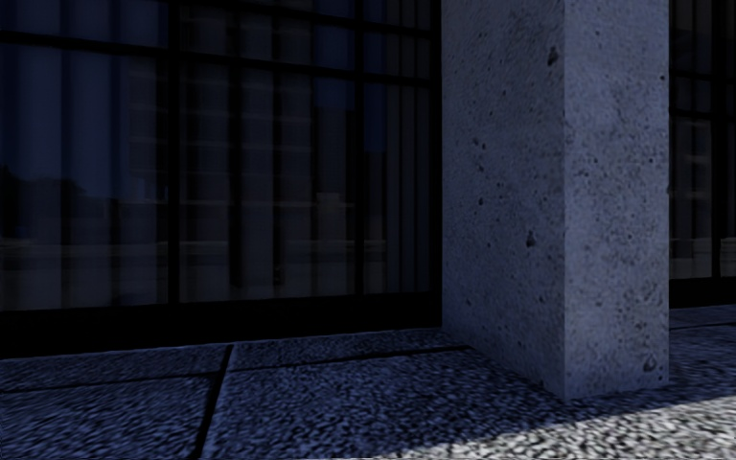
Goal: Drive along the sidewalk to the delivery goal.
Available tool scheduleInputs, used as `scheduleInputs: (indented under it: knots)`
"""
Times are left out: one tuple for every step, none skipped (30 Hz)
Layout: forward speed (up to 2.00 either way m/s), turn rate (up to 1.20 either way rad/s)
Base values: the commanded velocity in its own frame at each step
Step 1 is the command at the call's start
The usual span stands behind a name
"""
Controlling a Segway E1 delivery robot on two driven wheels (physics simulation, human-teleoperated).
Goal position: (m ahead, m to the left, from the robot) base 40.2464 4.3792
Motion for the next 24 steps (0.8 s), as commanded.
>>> scheduleInputs:
  knots:
    - [0.80, 0.35]
    - [0.84, 0.35]
    - [0.89, 0.35]
    - [0.90, 0.35]
    - [0.90, 0.35]
    - [0.90, 0.35]
    - [0.91, 0.36]
    - [0.91, 0.38]
    - [0.91, 0.38]
    - [0.91, 0.38]
    - [0.91, 0.42]
    - [0.91, 0.43]
    - [0.91, 0.43]
    - [0.91, 0.44]
    - [0.91, 0.44]
    - [0.91, 0.44]
    - [0.91, 0.48]
    - [0.91, 0.52]
    - [0.91, 0.52]
    - [0.91, 0.54]
    - [0.91, 0.54]
    - [0.90, 0.54]
    - [0.90, 0.54]
    - [0.90, 0.54]
